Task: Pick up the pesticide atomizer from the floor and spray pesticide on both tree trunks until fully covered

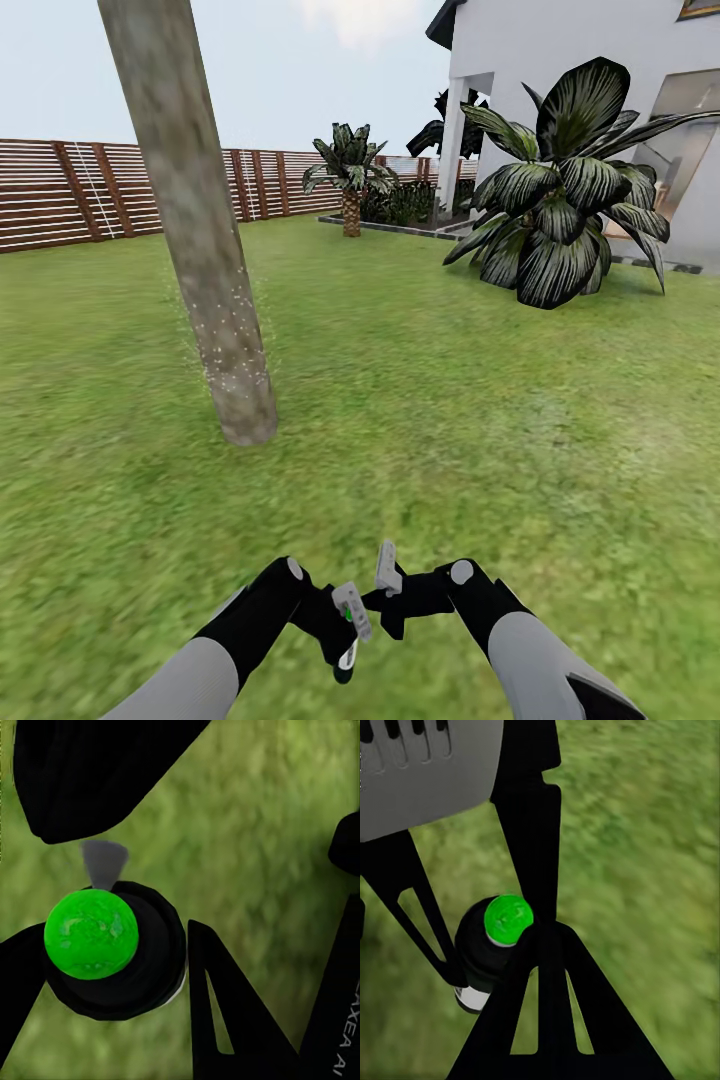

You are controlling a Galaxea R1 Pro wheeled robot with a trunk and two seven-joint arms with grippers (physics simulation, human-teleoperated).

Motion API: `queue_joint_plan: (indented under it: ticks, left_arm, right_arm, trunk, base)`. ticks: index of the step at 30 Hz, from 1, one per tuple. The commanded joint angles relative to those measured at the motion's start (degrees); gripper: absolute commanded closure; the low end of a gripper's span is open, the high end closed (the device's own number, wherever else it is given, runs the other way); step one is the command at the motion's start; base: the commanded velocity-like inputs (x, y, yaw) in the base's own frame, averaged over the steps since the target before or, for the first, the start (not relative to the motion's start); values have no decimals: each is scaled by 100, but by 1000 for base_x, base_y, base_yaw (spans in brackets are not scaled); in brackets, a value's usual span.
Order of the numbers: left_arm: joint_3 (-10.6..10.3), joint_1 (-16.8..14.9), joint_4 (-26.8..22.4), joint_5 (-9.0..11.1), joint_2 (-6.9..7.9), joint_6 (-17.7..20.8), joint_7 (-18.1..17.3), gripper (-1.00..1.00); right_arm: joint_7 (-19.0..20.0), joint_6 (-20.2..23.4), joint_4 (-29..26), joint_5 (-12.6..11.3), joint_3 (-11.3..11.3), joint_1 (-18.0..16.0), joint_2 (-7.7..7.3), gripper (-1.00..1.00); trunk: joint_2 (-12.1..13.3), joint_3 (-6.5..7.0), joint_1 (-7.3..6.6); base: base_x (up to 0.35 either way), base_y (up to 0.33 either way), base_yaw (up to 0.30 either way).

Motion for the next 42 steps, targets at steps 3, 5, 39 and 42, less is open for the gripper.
queue_joint_plan:
  ticks: [3, 5, 39, 42]
  left_arm:
    - [5, -4, -22, 6, 0, -1, 1, 100]
    - [8, -5, -39, 29, 0, 1, 1, 100]
    - [1603, 84, 280, 591, 1302, -57, 1414, 100]
    - [2482, 115, 315, 859, 1263, -522, 2167, 100]
  right_arm:
    - [0, -1, 0, 0, -3, 0, 0, 100]
    - [1, -2, 0, 0, -1, 0, 0, 100]
    - [-765, -21, 64, -47, -31, 28, -65, -100]
    - [-1923, -18, 107, -421, -126, 233, -150, -100]
  trunk:
    - [0, 0, 0]
    - [0, 0, 0]
    - [0, 0, 0]
    - [0, 0, 0]
  base:
    - [0, 0, 0]
    - [0, 0, 0]
    - [0, 0, 0]
    - [0, 0, 0]
